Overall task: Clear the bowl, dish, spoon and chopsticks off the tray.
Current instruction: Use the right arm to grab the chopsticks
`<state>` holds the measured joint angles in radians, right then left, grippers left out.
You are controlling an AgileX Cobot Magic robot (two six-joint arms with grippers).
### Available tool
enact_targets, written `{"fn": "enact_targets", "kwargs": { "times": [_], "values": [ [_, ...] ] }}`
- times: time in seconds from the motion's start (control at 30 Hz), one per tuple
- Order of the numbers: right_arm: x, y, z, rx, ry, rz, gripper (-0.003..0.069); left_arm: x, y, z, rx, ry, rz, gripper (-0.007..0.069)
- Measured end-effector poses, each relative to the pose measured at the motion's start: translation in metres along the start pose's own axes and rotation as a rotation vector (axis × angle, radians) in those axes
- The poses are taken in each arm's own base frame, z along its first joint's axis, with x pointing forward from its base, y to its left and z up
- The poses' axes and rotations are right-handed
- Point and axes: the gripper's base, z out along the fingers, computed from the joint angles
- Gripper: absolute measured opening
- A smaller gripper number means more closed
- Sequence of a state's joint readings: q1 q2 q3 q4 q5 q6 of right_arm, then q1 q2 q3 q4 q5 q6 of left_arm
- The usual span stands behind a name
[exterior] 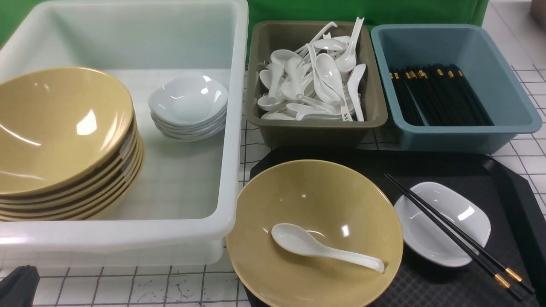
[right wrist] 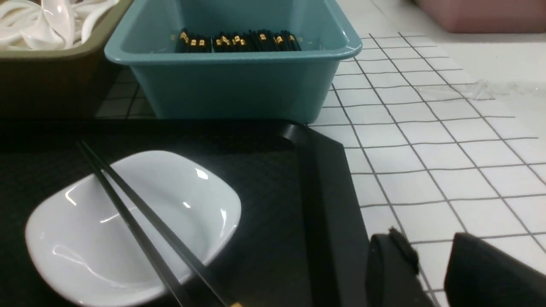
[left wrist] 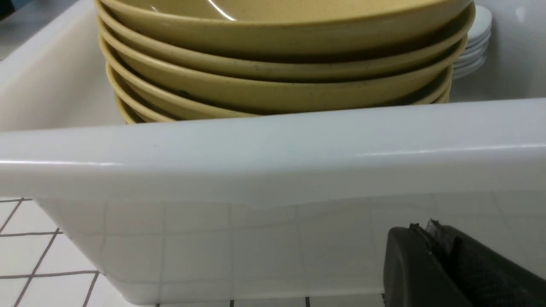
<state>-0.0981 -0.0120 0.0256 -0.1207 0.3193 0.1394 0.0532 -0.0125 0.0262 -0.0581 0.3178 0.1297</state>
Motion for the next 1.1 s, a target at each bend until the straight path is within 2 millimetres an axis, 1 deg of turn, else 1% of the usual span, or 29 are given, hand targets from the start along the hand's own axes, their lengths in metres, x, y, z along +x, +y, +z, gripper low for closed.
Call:
{"fn": "enact_targets", "kwargs": {
  "times": [0.47,0.53,0.6,0.63,0.67,0.7,0.77,0.8,0.83,0.9,0.93,1.0,1.1],
  "values": [
    [0.0,0.0,0.0,0.0,0.0,0.015,0.0238,-0.001,0.0,0.0,-0.003,-0.011,0.004,-0.0012],
    [0.0,0.0,0.0,0.0,0.0,0.031,0.0238,-0.002,0.0,0.0,0.006,-0.021,-0.032,-0.0012],
    [0.0,0.0,0.0,-0.003,-0.003,0.131,0.0238,-0.005,-0.003,0.0,0.033,-0.054,-0.171,-0.0012],
    [0.0,0.0,0.0,-0.005,-0.004,0.176,0.0238,-0.007,-0.004,0.0,0.052,-0.072,-0.282,-0.0012],
    [-0.001,0.001,0.0,-0.014,-0.004,0.319,0.0238,-0.01,-0.006,-0.001,0.09,-0.097,-0.484,-0.0012],
    [-0.001,0.002,0.0,-0.022,-0.004,0.45,0.0238,-0.012,-0.007,-0.001,0.115,-0.107,-0.633,-0.0012],
    [-0.001,0.003,0.0,-0.038,0.003,0.719,0.0238,-0.016,-0.008,-0.002,0.158,-0.124,-0.88,-0.0012],
    [-0.001,0.003,0.0,-0.04,0.004,0.751,0.0238,-0.017,-0.008,-0.002,0.171,-0.126,-0.943,-0.0012],
    [-0.001,0.004,0.0,-0.046,0.011,0.977,0.0238,-0.018,-0.008,-0.002,0.194,-0.134,-1.067,-0.0012],
    [-0.001,0.004,0.0,-0.048,0.017,1.13,0.0238,-0.02,-0.008,-0.003,0.206,-0.145,-1.139,-0.0012],
    [-0.001,0.004,0.0,-0.049,0.019,1.177,0.0238,-0.02,-0.008,-0.003,0.208,-0.149,-1.152,-0.0012],
    [-0.001,0.004,0.0,-0.047,0.019,1.203,0.0238,-0.021,-0.007,-0.003,0.209,-0.164,-1.179,-0.0012],
    [-0.001,0.004,0.0,-0.044,0.016,1.149,0.0238,-0.023,-0.006,-0.003,0.21,-0.181,-1.219,-0.0012]
  ]
}}
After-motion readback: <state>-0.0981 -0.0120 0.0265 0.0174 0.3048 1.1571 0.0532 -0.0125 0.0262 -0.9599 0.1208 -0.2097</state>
